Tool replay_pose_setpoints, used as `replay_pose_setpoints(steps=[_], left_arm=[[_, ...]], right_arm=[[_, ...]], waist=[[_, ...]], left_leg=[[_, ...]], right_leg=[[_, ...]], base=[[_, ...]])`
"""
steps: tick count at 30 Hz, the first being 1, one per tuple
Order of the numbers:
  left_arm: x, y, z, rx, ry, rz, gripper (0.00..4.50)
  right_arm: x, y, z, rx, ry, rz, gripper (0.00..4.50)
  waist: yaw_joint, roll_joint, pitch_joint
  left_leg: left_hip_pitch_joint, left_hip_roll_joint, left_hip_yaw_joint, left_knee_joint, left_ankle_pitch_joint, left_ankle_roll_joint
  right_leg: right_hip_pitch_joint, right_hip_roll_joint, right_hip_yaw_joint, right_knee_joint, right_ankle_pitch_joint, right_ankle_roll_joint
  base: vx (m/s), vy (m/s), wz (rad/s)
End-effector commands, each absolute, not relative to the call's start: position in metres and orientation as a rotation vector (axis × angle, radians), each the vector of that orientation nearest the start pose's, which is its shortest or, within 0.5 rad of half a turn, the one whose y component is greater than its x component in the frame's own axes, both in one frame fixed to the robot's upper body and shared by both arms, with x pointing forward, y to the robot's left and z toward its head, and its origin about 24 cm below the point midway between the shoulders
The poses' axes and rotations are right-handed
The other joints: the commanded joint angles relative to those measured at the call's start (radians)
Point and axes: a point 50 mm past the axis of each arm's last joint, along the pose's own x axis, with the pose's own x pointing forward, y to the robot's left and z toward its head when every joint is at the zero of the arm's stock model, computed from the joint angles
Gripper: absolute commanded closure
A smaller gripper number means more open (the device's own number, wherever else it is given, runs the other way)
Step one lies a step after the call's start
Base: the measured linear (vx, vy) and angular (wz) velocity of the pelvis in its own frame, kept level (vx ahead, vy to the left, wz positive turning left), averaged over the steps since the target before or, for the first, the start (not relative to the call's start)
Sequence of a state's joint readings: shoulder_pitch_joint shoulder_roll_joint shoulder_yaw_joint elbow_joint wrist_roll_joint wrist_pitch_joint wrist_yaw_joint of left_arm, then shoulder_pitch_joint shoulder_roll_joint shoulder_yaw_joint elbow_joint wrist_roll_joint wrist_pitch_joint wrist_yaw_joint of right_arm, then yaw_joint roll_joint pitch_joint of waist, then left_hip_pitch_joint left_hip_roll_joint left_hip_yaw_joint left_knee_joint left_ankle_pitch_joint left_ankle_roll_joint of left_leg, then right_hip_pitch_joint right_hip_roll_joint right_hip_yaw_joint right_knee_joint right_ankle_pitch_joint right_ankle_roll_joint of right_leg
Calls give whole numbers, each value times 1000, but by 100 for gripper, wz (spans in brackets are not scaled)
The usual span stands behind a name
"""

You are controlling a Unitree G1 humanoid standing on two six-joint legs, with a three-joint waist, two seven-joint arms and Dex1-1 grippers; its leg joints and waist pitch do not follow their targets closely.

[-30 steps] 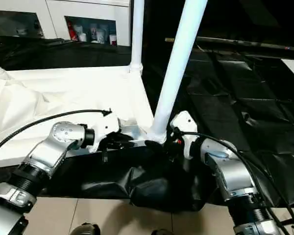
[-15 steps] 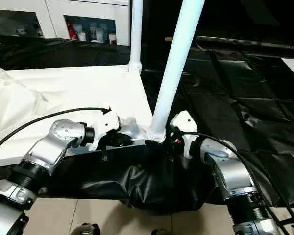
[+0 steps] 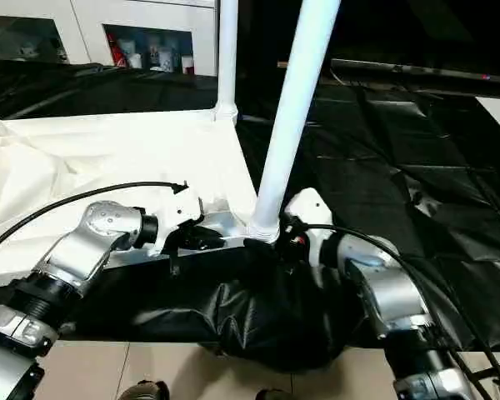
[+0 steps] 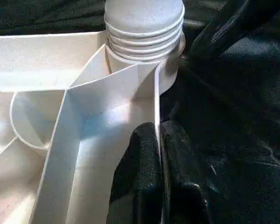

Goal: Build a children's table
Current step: Rotate leg to tighten

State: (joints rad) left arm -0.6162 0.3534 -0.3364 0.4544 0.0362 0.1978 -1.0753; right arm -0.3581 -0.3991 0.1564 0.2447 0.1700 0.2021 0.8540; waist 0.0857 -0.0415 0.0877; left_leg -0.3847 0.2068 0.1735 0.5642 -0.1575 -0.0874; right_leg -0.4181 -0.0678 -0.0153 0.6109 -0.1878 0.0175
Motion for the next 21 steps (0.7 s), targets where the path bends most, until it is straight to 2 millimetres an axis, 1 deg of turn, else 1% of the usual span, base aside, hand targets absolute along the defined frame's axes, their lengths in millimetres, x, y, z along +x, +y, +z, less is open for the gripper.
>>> replay_pose_setpoints(steps=[1, 2, 3, 5, 6, 10, 11, 12, 14, 16, 17, 18, 21], left_arm=[[319, 121, 56, 498, 469, -1222, 437], [318, 121, 56, 497, 467, -1222, 437], [318, 121, 56, 496, 465, -1223, 437], [318, 122, 56, 491, 461, -1222, 437], [318, 122, 56, 488, 460, -1221, 450], [317, 123, 56, 486, 458, -1216, 450], [317, 124, 56, 485, 459, -1214, 450], [317, 124, 56, 485, 459, -1213, 450], [317, 125, 55, 484, 460, -1211, 450], [317, 126, 55, 483, 463, -1208, 450], [317, 126, 55, 483, 463, -1208, 450], [317, 127, 54, 483, 463, -1207, 450], [317, 128, 54, 486, 466, -1204, 450]], right_arm=[[303, -155, 61, -233, 245, 913, 0], [305, -156, 62, -224, 237, 896, 0], [306, -157, 64, -201, 230, 883, 0], [308, -158, 67, -170, 220, 879, 0], [308, -158, 67, -165, 218, 879, 30], [307, -159, 68, -139, 206, 896, 43], [307, -159, 69, -129, 198, 900, 68], [307, -159, 70, -123, 194, 902, 68], [305, -159, 69, -118, 196, 911, 83], [304, -159, 67, -122, 207, 920, 109], [304, -159, 67, -122, 207, 920, 118], [304, -159, 67, -122, 209, 924, 118], [303, -158, 66, -124, 215, 935, 152]], waist=[[0, -7, -53], [0, -7, -54], [1, -6, -54], [0, -6, -54], [0, -6, -54], [0, -5, -53], [0, -4, -53], [0, -6, -53], [-1, -6, -53], [-2, -5, -51], [-2, -5, -51], [-2, -6, -52], [-2, -8, -51]], left_leg=[[14, 16, 3, -68, -266, 18], [12, 16, 3, -67, -257, 19], [13, 16, 4, -67, -258, 19], [13, 16, 4, -67, -257, 21], [13, 17, 3, -67, -257, 23], [14, 17, 5, -67, -252, 25], [14, 17, 4, -67, -254, 25], [13, 17, 4, -67, -257, 27], [13, 16, 5, -67, -255, 26], [13, 16, 4, -68, -267, 24], [13, 16, 4, -68, -267, 24], [13, 17, 4, -68, -265, 24], [13, 16, 4, -68, -263, 25]], right_leg=[[36, -52, 27, -86, -286, -177], [38, -53, 27, -84, -273, -180], [38, -53, 27, -85, -272, -180], [38, -52, 27, -84, -268, -179], [39, -53, 27, -83, -265, -178], [39, -52, 27, -83, -257, -179], [38, -52, 27, -83, -257, -180], [39, -52, 27, -82, -258, -180], [39, -51, 27, -83, -257, -180], [38, -52, 27, -85, -280, -176], [38, -52, 27, -85, -280, -176], [38, -52, 27, -85, -282, -174], [37, -52, 27, -86, -288, -172]], base=[[0, 0, 0], [0, 0, 0], [0, 0, 0], [0, 0, 0], [0, 0, 0], [0, 0, 0], [0, 0, 0], [0, 0, 0], [0, 0, 0], [0, 0, 0], [0, 0, 0], [0, 0, 0], [0, 0, 0]])
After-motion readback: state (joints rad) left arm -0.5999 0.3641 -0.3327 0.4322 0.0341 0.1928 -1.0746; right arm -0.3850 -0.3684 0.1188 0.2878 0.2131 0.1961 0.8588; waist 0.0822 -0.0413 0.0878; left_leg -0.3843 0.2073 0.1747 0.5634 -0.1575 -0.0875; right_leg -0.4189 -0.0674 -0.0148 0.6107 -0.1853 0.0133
